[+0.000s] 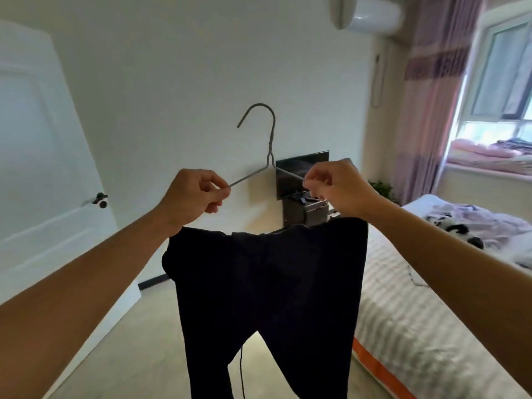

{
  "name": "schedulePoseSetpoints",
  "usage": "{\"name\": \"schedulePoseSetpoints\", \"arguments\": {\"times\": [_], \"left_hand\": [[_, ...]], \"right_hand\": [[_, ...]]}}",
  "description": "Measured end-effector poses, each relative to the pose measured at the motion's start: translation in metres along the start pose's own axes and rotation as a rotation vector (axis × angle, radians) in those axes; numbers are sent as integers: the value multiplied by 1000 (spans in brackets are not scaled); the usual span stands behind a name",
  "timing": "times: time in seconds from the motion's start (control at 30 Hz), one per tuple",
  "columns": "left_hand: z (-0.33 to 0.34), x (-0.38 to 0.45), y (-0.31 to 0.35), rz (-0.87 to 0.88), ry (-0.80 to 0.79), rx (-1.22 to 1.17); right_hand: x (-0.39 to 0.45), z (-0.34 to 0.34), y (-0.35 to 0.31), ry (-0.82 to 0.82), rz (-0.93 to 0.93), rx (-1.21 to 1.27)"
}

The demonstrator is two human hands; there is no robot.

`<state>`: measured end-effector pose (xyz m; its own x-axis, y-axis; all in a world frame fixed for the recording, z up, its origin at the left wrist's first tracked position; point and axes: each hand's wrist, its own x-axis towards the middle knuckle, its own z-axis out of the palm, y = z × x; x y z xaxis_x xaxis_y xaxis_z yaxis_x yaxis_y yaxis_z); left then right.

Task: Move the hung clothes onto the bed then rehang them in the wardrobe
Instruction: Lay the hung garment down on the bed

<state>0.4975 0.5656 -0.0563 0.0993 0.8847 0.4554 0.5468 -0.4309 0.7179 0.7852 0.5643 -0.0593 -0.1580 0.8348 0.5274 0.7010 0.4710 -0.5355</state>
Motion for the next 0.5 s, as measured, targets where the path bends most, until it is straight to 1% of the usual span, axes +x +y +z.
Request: {"name": "schedulePoseSetpoints", "arguments": {"times": [0.27,0.5], "left_hand": [[100,56,-11,85,-286,-61],[194,93,-22,112,-440,-121]], "right_hand": [[-33,-22,65,85,246,-146],[-53,-38,132,136,425,-211]]}}
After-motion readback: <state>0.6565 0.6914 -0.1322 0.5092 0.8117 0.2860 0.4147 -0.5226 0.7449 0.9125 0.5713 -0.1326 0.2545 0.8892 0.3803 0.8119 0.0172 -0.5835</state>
